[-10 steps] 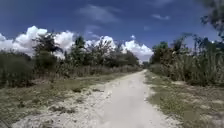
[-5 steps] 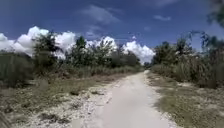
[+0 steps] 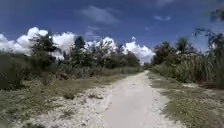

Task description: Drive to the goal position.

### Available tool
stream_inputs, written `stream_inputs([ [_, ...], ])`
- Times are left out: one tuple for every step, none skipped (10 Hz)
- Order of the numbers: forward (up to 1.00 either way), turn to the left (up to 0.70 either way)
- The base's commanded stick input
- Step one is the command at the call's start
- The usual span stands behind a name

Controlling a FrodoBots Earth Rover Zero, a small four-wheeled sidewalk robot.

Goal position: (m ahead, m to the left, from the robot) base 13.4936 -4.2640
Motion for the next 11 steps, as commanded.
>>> stream_inputs([
  [0.49,0.0],
  [0.48,0.0],
  [0.49,0.0],
  [0.49,0.0],
  [0.5,0.0],
  [0.5,0.0],
  [0.5,0.0],
  [0.5,0.0],
  [0.5,0.0],
  [0.5,0.0],
  [0.5,0.0],
])
